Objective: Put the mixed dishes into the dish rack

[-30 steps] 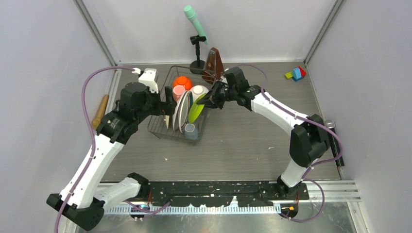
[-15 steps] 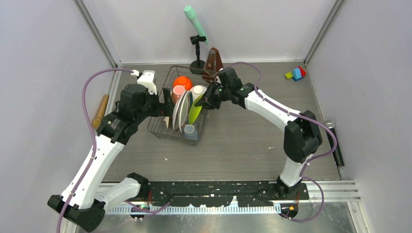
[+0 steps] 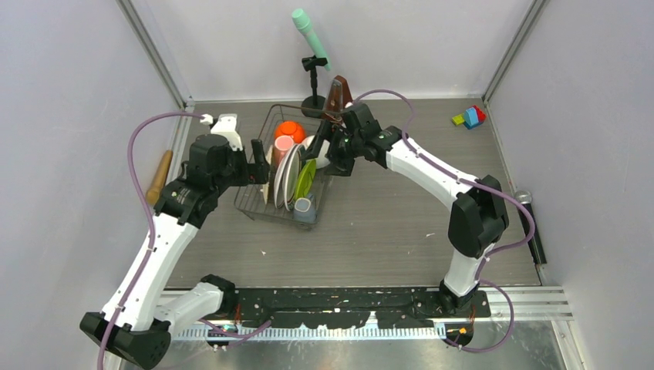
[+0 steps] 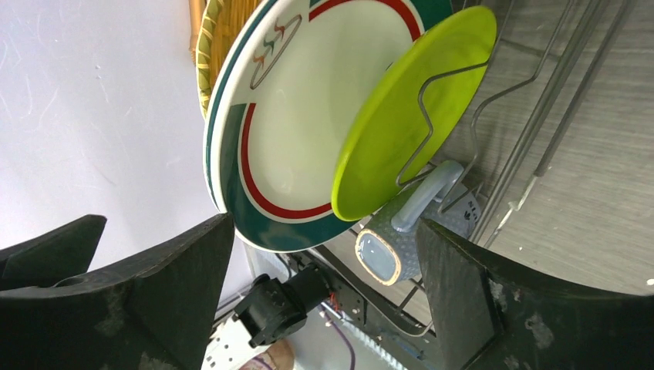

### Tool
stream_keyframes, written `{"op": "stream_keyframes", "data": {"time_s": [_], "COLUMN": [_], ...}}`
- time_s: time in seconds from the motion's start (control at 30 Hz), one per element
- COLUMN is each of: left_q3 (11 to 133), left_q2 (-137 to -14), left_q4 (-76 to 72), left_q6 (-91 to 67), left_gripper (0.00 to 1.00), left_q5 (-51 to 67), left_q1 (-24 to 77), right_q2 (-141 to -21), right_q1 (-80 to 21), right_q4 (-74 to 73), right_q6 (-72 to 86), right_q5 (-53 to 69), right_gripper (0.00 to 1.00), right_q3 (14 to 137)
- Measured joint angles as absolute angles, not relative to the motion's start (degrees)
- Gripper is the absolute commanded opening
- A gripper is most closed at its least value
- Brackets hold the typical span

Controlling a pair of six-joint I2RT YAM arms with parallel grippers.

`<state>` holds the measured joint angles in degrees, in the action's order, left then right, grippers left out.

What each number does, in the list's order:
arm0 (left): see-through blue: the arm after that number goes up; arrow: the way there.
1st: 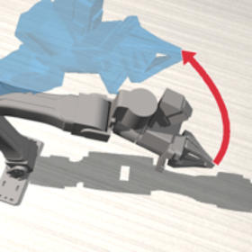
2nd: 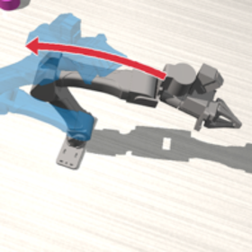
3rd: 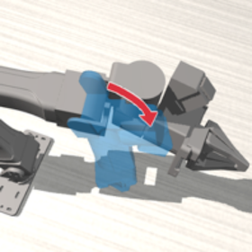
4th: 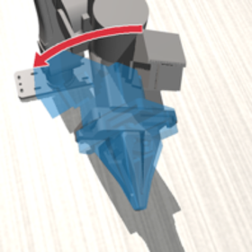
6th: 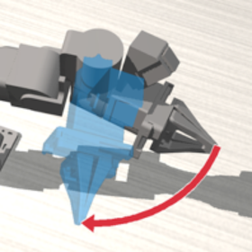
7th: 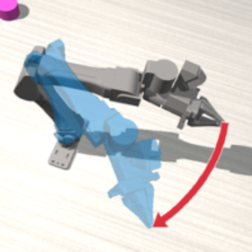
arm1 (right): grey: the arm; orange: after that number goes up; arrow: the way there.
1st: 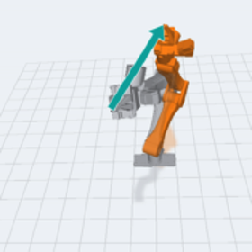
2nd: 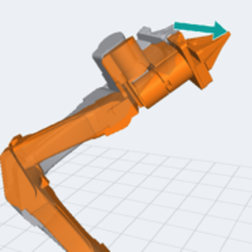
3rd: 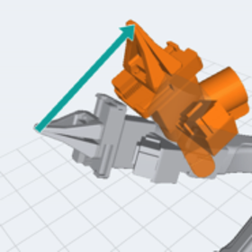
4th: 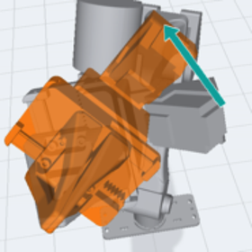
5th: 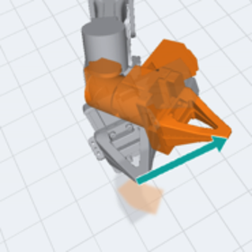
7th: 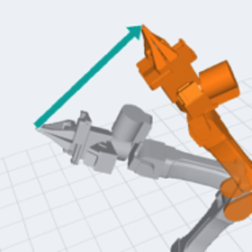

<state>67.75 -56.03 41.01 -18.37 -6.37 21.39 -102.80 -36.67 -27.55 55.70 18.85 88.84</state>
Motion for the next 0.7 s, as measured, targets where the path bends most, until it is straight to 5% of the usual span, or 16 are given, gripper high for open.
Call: {"op": "stream_keyframes", "data": {"time_s": [0.7], "left_q3": [51.05], "left_q2": [-48.95], "left_q4": [40.29], "left_q6": [-27.29], "left_gripper": [0.94], "left_q5": [-12.73], "left_q1": [-1.54], "right_q2": [-75.83], "right_q1": [-26.24], "right_q4": [-22.26], "right_q6": [40.47], "right_q5": [3.29], "right_gripper": [0.88], "right_q3": [62.83]}}
